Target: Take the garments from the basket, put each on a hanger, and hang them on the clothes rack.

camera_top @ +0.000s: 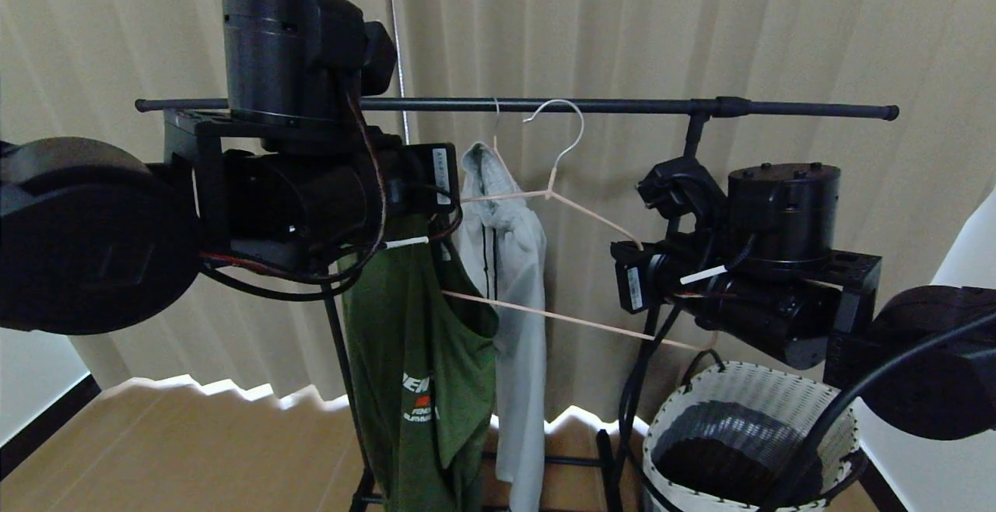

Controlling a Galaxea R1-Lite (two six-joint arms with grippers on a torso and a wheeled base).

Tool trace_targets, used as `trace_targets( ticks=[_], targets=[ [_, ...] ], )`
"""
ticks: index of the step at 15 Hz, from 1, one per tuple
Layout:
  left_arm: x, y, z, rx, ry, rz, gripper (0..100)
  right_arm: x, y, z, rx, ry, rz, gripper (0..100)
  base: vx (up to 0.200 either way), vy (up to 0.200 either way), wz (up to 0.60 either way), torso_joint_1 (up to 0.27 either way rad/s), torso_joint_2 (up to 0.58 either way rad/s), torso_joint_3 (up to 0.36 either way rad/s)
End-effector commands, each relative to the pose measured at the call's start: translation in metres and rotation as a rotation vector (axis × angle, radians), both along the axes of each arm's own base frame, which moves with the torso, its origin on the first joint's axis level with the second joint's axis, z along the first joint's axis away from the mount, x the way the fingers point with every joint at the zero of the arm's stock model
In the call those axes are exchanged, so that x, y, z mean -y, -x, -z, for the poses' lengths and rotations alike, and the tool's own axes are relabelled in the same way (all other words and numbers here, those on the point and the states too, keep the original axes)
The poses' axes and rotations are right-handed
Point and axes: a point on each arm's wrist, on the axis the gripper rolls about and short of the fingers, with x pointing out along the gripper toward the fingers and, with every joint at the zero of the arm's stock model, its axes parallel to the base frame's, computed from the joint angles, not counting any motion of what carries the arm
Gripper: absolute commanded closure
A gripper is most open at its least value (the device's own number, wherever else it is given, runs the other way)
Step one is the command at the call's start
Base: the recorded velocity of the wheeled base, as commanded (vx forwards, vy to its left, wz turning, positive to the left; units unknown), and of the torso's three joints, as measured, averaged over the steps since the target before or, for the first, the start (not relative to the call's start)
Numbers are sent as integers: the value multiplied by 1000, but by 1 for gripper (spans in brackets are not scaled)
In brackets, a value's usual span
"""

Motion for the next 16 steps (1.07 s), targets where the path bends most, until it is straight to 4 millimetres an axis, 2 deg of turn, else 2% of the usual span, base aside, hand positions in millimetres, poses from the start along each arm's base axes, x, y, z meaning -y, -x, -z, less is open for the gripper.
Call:
trace_targets(
  ticks=[1,3,6,9,13,16],
  targets=[
    [8,6,-3,3,22,29,100,-10,-11,7,-12,6,-4,100,0,0,0,0,0,0],
    [14,12,-8,7,60,78,100,-16,-11,6,-9,-4,-18,100,0,0,0,0,0,0],
    [12,21,-20,8,111,251,100,-24,-5,5,-12,-24,-39,100,0,0,0,0,0,0],
    [13,24,-21,-1,121,330,100,-32,-2,2,-6,-43,-62,100,0,0,0,0,0,0],
    [12,31,-12,-26,93,352,100,-33,-3,0,-2,-47,-65,100,0,0,0,0,0,0],
    [8,36,8,-49,-21,370,100,-34,-4,-6,14,-59,-64,100,0,0,0,0,0,0]
  ],
)
